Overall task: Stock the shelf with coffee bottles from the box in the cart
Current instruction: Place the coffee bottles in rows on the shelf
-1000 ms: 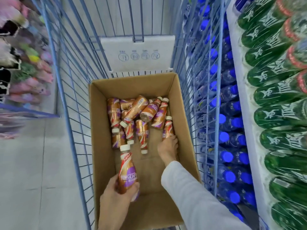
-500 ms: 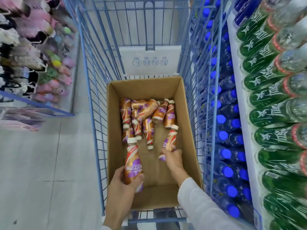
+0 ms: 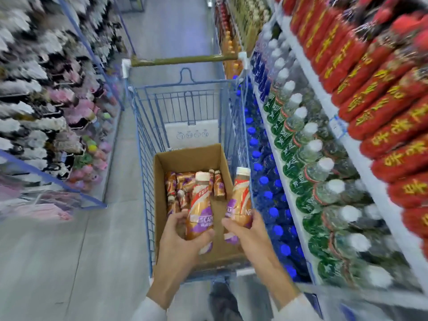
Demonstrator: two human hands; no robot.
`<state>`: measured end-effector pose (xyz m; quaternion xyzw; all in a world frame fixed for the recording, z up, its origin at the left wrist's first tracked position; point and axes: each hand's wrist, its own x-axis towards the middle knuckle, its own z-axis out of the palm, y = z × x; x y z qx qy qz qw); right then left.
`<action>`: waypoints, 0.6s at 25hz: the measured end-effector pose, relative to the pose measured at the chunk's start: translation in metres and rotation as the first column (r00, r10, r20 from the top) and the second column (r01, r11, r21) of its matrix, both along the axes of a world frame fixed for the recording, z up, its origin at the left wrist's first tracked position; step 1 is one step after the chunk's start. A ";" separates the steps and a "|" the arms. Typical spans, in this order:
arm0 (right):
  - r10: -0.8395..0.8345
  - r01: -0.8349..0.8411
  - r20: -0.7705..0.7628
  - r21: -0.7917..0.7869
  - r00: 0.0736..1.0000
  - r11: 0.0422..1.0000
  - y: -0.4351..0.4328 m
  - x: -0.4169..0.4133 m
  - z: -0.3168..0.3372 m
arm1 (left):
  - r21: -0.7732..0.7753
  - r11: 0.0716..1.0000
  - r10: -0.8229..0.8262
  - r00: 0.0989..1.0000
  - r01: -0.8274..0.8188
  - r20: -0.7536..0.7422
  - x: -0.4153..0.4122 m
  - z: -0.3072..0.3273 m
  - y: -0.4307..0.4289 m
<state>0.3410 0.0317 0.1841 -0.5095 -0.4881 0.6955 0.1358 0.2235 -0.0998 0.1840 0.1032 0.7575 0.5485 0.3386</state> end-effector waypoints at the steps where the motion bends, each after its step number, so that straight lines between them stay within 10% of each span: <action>1: -0.019 0.019 -0.012 0.033 1.000 0.999 -0.007 0.011 0.015 | 0.036 0.999 -0.030 0.999 0.031 -0.042 0.009 0.010 -0.004; 15: -0.522 0.551 -0.177 0.242 0.835 0.799 -0.182 0.262 0.151 | 0.334 0.738 -0.539 0.810 0.586 -0.230 0.200 0.119 -0.064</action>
